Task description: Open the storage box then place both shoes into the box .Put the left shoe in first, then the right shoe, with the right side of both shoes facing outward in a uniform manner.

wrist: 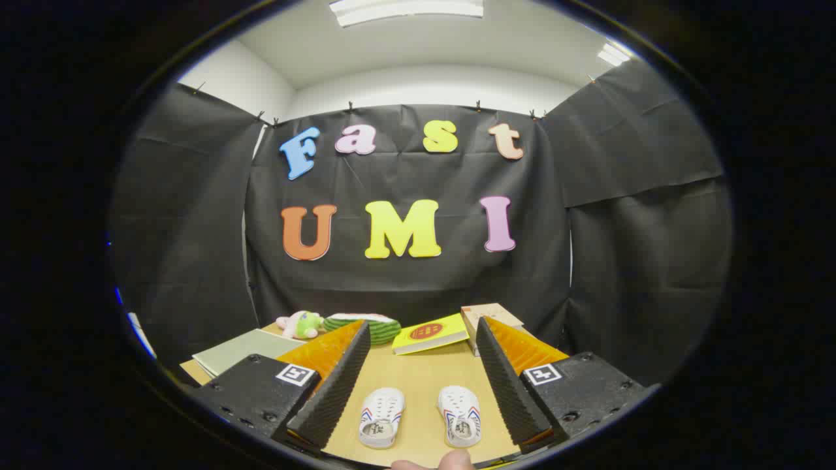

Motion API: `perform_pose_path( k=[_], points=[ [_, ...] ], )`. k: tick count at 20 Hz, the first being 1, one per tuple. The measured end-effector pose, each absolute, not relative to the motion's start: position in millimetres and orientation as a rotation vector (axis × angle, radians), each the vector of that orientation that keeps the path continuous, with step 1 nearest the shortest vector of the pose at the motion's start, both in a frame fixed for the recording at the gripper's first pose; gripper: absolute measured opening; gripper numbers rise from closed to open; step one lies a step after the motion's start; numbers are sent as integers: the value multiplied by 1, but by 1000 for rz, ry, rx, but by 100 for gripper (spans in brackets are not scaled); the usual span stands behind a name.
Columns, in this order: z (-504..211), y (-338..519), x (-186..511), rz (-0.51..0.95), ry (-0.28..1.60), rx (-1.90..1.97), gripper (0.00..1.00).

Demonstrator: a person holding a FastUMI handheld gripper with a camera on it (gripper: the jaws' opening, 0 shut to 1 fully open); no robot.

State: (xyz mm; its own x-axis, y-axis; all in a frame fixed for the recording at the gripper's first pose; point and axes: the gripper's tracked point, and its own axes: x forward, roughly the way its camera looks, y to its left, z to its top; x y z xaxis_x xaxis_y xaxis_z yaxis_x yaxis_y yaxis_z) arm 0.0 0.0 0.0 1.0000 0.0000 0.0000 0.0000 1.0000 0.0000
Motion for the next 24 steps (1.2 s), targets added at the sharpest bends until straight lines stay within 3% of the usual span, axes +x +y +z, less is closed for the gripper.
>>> perform_pose_path(
  k=[24],
  points=[
    [-26,36,18,93,64,17,100]
  ],
)
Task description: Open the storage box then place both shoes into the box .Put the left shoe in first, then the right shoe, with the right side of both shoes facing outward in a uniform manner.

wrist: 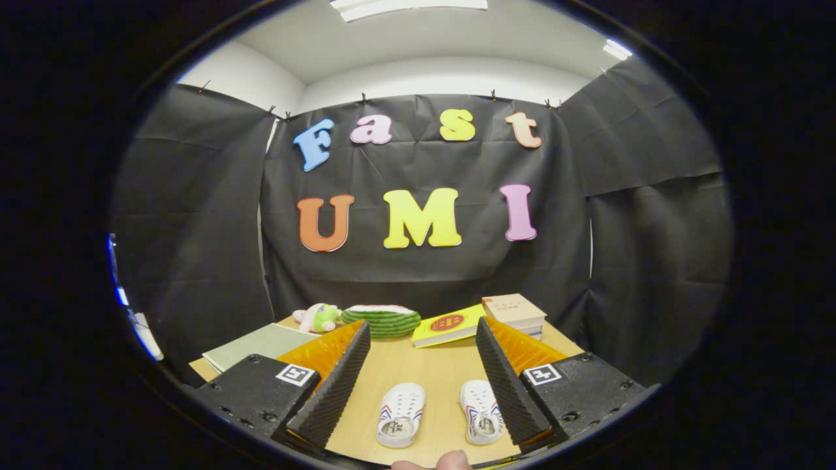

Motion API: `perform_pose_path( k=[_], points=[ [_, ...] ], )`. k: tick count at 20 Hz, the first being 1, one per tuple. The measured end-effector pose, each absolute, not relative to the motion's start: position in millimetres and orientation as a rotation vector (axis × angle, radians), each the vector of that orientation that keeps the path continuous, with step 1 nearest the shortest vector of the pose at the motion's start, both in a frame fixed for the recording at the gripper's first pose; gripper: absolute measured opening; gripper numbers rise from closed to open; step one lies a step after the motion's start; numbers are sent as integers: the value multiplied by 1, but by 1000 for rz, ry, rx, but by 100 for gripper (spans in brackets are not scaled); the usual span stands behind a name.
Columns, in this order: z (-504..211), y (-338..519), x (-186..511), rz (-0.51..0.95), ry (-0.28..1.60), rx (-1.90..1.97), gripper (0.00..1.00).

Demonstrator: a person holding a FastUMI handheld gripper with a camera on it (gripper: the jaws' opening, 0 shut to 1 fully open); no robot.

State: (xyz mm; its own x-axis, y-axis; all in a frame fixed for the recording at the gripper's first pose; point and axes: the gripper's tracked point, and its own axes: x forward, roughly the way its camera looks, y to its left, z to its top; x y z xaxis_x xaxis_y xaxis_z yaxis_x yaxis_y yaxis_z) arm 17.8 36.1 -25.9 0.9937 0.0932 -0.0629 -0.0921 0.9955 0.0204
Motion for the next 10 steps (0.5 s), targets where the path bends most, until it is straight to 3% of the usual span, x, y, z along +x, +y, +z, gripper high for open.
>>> perform_pose_path(
  k=[10],
  points=[
    [-85,130,36,461,299,154,100]
  ],
)
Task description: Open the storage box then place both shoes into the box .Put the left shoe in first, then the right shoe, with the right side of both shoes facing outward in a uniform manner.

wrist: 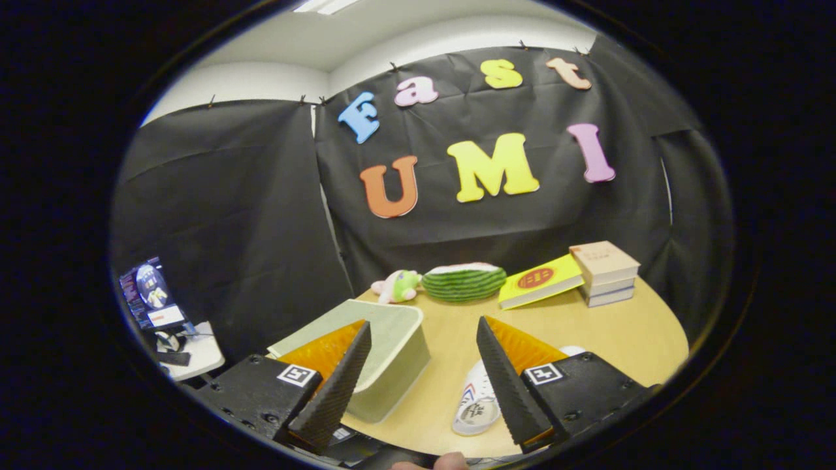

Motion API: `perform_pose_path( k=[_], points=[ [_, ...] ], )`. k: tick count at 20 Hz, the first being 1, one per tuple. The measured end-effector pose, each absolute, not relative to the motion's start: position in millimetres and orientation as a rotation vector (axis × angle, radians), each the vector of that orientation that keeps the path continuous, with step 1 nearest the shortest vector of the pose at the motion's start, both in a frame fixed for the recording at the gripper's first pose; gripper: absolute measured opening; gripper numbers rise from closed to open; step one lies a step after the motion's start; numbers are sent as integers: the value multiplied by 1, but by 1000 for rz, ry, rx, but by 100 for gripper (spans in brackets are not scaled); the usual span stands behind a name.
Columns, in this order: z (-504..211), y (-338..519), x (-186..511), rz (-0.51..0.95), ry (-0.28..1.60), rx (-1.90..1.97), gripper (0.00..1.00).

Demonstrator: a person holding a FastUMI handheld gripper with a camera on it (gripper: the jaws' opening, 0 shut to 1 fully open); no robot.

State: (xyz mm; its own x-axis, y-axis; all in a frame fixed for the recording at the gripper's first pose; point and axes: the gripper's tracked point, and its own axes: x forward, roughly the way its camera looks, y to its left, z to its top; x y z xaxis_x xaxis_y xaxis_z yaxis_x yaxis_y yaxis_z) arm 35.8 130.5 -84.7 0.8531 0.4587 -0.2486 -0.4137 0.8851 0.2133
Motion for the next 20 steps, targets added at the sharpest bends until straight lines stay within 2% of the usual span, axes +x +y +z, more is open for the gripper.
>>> perform_pose_path(
  k=[6,11,15,20],
  points=[
    [-136,183,45,648,554,371,100],
    [-178,210,52,720,731,532,93],
    [-192,229,52,774,835,642,81],
    [-201,242,51,839,933,818,53]
  ],
)
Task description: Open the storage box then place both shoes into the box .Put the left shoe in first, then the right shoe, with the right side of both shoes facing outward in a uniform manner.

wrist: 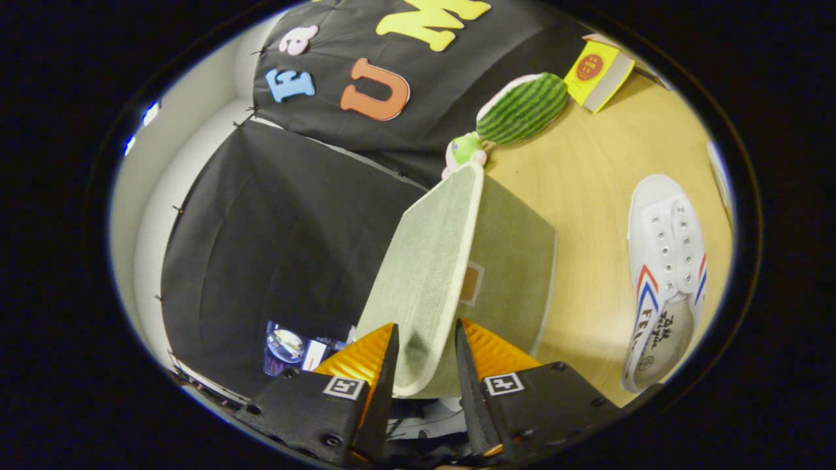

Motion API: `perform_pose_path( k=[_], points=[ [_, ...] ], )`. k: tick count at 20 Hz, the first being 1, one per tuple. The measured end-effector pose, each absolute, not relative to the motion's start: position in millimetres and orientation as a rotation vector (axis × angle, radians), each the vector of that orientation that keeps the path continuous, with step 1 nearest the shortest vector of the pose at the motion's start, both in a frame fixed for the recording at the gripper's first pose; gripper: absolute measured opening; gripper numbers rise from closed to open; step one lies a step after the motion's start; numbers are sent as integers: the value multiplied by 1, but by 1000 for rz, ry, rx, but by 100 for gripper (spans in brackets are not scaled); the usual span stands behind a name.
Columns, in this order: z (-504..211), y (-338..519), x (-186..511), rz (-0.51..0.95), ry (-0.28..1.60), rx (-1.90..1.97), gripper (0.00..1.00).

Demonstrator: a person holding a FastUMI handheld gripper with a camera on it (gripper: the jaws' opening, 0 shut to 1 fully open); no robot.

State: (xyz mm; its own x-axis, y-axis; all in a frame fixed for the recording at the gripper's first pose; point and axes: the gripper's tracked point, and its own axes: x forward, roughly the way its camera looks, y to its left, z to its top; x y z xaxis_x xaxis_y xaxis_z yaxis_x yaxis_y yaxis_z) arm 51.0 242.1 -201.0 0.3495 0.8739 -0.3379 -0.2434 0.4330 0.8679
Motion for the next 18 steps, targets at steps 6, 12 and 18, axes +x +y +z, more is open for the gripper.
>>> perform_pose_path(
  k=[6,12,18],
  points=[
    [-196,244,52,815,962,883,6],
    [-160,255,54,816,891,867,5],
    [-99,293,44,880,814,721,5]
  ],
)
